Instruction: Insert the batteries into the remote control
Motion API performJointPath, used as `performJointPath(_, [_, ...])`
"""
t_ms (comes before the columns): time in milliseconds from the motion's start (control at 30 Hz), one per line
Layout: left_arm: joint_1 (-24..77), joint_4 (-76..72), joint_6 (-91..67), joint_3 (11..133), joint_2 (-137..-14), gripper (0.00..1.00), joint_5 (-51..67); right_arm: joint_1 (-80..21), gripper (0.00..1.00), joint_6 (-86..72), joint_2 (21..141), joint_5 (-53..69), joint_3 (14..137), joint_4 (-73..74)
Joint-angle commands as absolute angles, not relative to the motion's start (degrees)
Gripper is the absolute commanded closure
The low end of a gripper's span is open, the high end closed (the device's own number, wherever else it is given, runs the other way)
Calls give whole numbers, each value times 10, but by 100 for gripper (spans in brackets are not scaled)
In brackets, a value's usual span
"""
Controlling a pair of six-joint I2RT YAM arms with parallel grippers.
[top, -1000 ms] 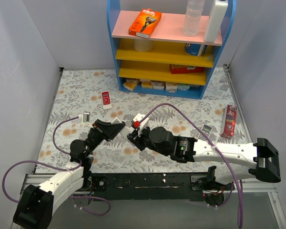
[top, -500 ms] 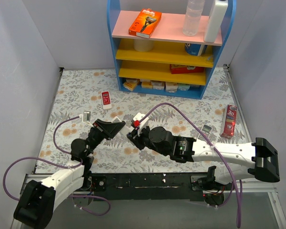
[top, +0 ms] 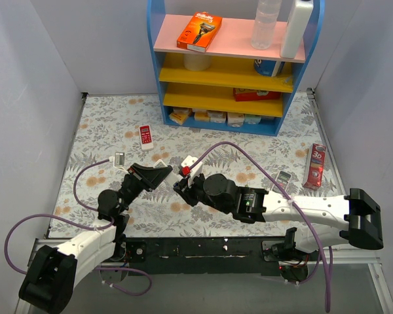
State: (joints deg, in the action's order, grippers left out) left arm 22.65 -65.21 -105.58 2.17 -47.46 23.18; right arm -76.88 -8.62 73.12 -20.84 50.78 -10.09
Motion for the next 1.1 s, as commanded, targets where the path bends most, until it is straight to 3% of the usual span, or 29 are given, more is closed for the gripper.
performJointPath(0, [233,-726,-1098,2,-463,100,257,-762,71,-76,745,-221,507,-89])
performJointPath(200, [233,-727,-1102,2,-468,100,256,-761,71,-69,737,-227,505,-94])
performJointPath(300, [233,-731,-1106,-8,-472,100,257,-761,66,-60,732,-229,506,-95])
performJointPath(1067, [233,-704,-1102,-10,-474,100,251,-761,54,-32,695,-222,504,-92])
